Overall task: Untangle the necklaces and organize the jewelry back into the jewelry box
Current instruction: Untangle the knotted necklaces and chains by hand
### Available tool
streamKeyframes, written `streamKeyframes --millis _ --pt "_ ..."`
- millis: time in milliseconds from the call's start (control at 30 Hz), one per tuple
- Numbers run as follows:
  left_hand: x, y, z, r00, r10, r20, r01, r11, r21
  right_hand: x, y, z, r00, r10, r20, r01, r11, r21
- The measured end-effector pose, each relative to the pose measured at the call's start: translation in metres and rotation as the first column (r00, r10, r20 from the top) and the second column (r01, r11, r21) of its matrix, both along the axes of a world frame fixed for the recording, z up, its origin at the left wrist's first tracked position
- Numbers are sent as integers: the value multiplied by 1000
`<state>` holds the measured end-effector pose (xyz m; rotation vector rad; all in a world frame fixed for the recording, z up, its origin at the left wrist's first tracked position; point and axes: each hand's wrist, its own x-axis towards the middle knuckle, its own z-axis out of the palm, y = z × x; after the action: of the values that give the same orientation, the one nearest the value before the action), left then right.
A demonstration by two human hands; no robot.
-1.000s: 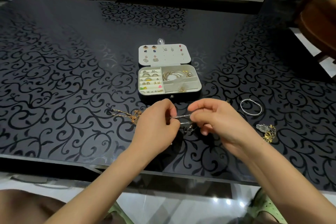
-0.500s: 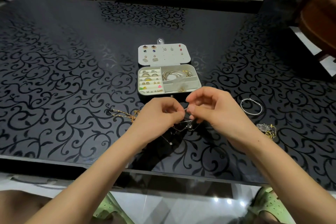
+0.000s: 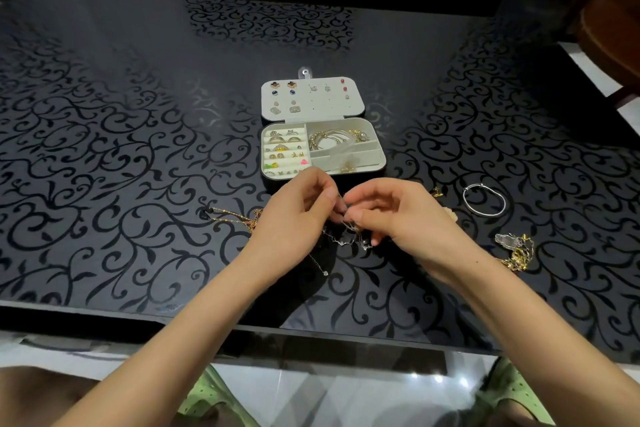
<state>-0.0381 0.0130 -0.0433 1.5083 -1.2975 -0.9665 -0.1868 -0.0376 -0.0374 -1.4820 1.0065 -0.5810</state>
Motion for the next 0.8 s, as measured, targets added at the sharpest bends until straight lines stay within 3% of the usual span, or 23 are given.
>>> streamKeyframes --millis 167,300,367,633,800 --pt "2 1 0 999 12 -38 -11 999 33 -2 6 -4 958 -25 -284 -53 963 -265" --pt "7 -1 1 1000 19 -13 -19 999 28 -1 13 -5 851 -43 -524 -204 891 -405" --pt "8 -2 1 1000 19 -17 -19 999 26 0 14 -7 817 -74 -573 -247 852 -462" --pt "9 -1 1 999 30 -19 -29 998 50 3 15 -15 840 -136 -526 -193 830 -523" --pt "6 0 0 997 43 -58 -39 996 82 -7 12 -6 963 -38 -269 -46 953 -299"
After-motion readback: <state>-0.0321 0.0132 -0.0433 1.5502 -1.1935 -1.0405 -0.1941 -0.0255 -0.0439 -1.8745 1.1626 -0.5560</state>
